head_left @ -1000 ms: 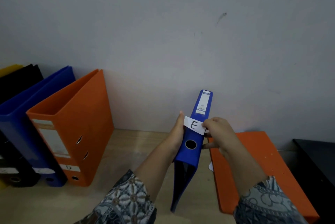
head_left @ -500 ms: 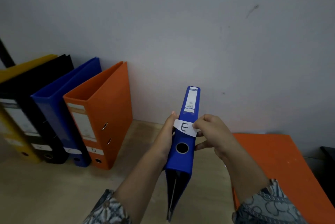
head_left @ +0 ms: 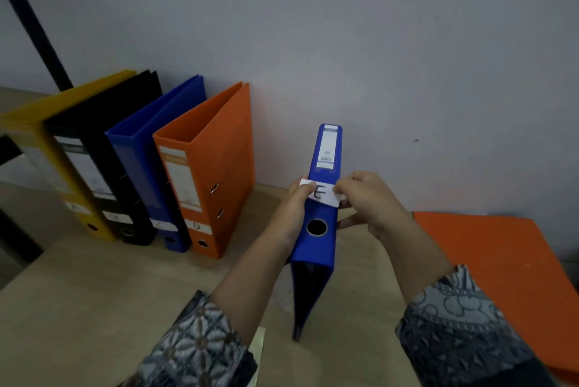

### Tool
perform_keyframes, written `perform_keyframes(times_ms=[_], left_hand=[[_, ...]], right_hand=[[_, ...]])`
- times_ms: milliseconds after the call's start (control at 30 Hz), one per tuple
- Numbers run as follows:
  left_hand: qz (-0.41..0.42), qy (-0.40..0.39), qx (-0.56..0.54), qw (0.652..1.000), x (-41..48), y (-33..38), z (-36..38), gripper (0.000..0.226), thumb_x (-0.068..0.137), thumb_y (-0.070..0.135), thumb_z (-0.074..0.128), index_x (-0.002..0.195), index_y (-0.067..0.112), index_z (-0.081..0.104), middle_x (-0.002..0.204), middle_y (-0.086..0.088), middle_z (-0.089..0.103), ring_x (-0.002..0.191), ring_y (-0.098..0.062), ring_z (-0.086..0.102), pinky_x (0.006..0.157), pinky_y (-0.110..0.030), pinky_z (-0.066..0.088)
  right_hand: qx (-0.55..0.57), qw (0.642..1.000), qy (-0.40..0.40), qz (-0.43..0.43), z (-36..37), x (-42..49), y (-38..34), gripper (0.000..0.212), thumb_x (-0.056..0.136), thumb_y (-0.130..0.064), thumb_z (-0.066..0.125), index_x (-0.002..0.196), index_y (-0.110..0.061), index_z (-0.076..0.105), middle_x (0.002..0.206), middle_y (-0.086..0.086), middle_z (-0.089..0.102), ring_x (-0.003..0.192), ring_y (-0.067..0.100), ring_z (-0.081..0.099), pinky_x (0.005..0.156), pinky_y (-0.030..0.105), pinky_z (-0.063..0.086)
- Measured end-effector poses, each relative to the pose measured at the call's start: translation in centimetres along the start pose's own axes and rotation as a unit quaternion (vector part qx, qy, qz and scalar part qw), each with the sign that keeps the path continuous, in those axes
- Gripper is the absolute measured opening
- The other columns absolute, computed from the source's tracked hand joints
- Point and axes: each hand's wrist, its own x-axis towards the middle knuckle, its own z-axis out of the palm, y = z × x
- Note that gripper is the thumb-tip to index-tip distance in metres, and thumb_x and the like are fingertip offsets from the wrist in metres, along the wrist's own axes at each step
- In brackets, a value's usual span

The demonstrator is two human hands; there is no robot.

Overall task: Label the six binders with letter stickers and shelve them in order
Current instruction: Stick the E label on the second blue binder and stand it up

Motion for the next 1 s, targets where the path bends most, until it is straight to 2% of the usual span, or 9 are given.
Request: perform_keyframes(times_ms=[100,200,267,333,700,833,900,1000], left_hand=[[-0.013,0.012,0.012,1.000,-0.5,0.5,0.1,0.029,0.096,0.039,0.045,0.123,0.028,0.050,0.100,-0.005,0.066,0.075,-0.016,0.065,0.060,-0.028,0.051],[-0.011,0.019,0.012,1.000,-0.6,0.6,0.0,0.036,0.098,0.041,0.041,0.132,0.031,0.046,0.109,-0.007,0.066,0.082,-0.018,0.066,0.062,-0.029,0.052],[-0.011,0.021,0.012,1.000,-0.7,0.6,-0.1,0.039,0.098,0.042,0.040,0.136,0.032,0.044,0.115,-0.008,0.065,0.087,-0.020,0.066,0.065,-0.030,0.053],[-0.010,0.021,0.013,1.000,-0.8,0.6,-0.1,0.039,0.098,0.042,0.039,0.136,0.032,0.043,0.115,-0.008,0.065,0.086,-0.019,0.066,0.065,-0.030,0.053],[0.007,0.017,0.041,0.999,-0.7,0.7,0.1,0.039,0.100,0.034,0.039,0.138,0.032,0.038,0.101,0.001,0.062,0.081,-0.014,0.064,0.064,-0.027,0.052],[0.011,0.020,0.066,0.998,-0.7,0.7,0.3,0.037,0.101,0.031,0.037,0.138,0.033,0.038,0.095,0.006,0.061,0.076,-0.010,0.063,0.053,-0.020,0.050],[0.014,0.023,0.083,0.996,-0.7,0.7,0.3,0.037,0.101,0.030,0.037,0.138,0.033,0.037,0.093,0.007,0.061,0.074,-0.009,0.063,0.049,-0.018,0.048],[0.015,0.026,0.094,0.995,-0.7,0.8,0.4,0.038,0.101,0.030,0.036,0.140,0.033,0.036,0.094,0.007,0.060,0.075,-0.009,0.063,0.051,-0.019,0.048]], right_hand=[[-0.005,1.000,-0.011,0.000,0.1,-0.1,-0.3,0.006,0.091,-0.010,0.050,0.087,-0.015,0.052,0.081,-0.002,0.060,0.071,0.015,0.062,0.053,0.031,0.055],[-0.005,1.000,-0.020,0.003,0.0,0.0,-0.4,0.006,0.092,-0.012,0.050,0.087,-0.015,0.052,0.081,-0.002,0.060,0.071,0.016,0.061,0.056,0.031,0.056],[-0.007,1.000,-0.022,0.008,0.0,0.0,-0.5,0.003,0.093,-0.014,0.050,0.096,-0.012,0.052,0.083,-0.002,0.059,0.072,0.017,0.060,0.058,0.031,0.055],[-0.008,1.000,-0.023,0.011,0.1,0.1,-0.5,0.011,0.093,-0.015,0.051,0.103,-0.011,0.050,0.083,-0.001,0.059,0.072,0.017,0.060,0.059,0.032,0.056],[-0.003,1.000,-0.013,0.009,0.2,0.4,0.1,0.015,0.093,-0.016,0.052,0.106,-0.010,0.049,0.084,-0.002,0.059,0.072,0.017,0.060,0.062,0.031,0.055],[-0.011,1.000,-0.009,0.010,0.0,0.7,0.3,0.003,0.092,-0.015,0.051,0.094,-0.012,0.051,0.083,-0.001,0.060,0.074,0.017,0.060,0.064,0.033,0.056],[-0.015,1.000,-0.009,0.010,-0.1,0.7,0.4,0.005,0.092,-0.015,0.052,0.088,-0.014,0.050,0.083,-0.001,0.060,0.073,0.017,0.060,0.062,0.032,0.056],[-0.019,1.000,-0.007,0.010,-0.2,0.8,0.6,0.006,0.093,-0.016,0.052,0.096,-0.011,0.050,0.084,-0.002,0.059,0.073,0.018,0.060,0.059,0.030,0.054]])
